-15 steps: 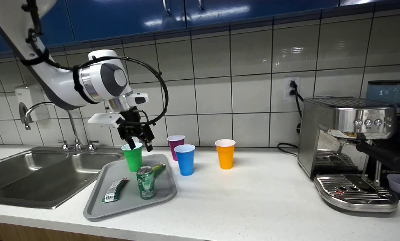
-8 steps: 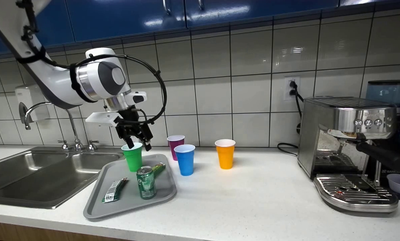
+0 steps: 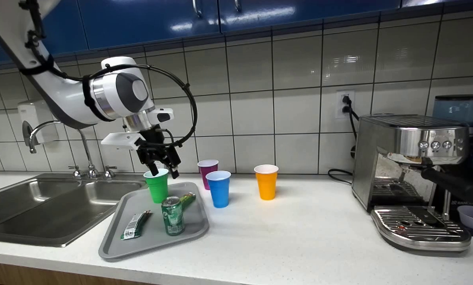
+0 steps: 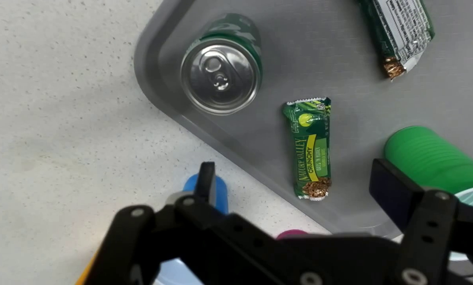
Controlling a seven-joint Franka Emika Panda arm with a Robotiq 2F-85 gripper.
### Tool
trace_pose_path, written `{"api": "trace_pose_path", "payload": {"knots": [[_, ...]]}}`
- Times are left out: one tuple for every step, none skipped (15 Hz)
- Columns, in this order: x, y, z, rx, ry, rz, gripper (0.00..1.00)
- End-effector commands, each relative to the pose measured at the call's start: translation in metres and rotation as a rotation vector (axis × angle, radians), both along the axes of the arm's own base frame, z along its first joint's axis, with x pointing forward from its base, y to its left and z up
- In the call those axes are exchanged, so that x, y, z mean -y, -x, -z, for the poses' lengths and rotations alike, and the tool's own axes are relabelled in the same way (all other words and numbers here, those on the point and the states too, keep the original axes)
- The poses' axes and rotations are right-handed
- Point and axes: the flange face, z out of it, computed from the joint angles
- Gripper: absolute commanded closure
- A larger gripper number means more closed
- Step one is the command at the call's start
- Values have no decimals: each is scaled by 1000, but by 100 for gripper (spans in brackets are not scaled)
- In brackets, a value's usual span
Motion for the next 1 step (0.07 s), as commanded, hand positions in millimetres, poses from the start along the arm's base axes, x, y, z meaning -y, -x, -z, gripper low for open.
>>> {"api": "trace_pose_path", "payload": {"knots": [[0, 0, 0, -1, -1, -1, 0]]}}
